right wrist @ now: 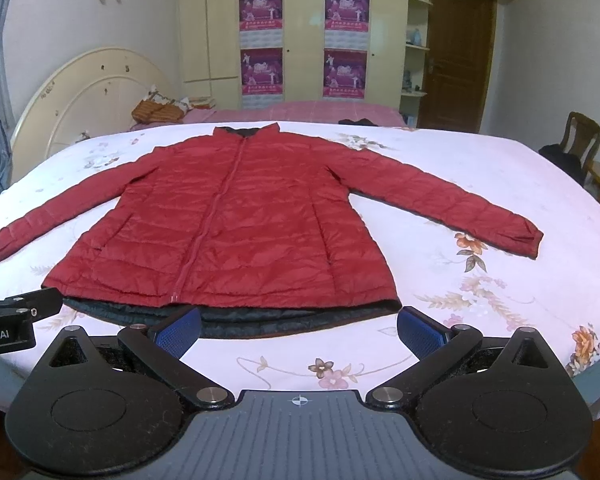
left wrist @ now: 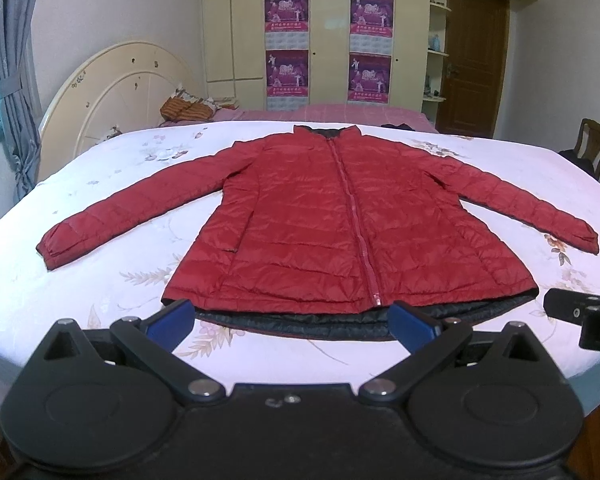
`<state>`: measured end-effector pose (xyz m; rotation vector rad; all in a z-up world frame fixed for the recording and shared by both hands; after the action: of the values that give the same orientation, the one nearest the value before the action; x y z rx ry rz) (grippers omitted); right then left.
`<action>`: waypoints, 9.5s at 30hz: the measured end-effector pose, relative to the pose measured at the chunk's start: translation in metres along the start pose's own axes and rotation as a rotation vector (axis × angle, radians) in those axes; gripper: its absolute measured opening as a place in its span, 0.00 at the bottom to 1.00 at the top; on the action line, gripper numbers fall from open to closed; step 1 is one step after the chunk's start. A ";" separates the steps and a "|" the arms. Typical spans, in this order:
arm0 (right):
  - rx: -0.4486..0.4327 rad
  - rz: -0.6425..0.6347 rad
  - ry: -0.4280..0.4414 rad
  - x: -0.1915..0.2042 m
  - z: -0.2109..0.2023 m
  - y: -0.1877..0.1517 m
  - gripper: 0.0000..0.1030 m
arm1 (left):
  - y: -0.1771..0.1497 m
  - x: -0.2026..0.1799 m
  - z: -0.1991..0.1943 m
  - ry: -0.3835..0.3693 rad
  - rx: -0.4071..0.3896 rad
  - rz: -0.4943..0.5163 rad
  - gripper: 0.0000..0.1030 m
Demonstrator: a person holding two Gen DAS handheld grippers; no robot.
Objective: Fold large clothes
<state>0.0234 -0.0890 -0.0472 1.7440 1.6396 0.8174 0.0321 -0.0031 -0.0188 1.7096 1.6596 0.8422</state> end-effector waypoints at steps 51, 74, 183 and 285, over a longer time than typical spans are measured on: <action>-0.005 -0.007 0.001 0.000 0.001 0.001 1.00 | 0.003 -0.001 -0.003 0.004 -0.002 -0.006 1.00; -0.007 0.016 -0.014 -0.009 0.022 0.017 1.00 | 0.026 0.006 0.020 0.006 -0.010 -0.001 1.00; -0.063 0.158 0.094 0.012 0.320 0.184 0.24 | 0.189 -0.014 0.413 -0.517 0.255 -0.201 0.68; 0.050 0.141 0.002 -0.064 0.315 0.172 0.76 | 0.058 0.231 0.284 0.194 -0.001 -0.747 0.57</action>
<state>0.3730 -0.1673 -0.1134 1.9117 1.5646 0.8487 0.2954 0.2275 -0.1407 0.8835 2.1981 0.6401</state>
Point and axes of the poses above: each gripper's, at about its wrist camera, not at the fingertips, and z roughly the way its jaws point, x to its left, y to its top, the point moved 4 cm from there along z, roughly the way its jaws point
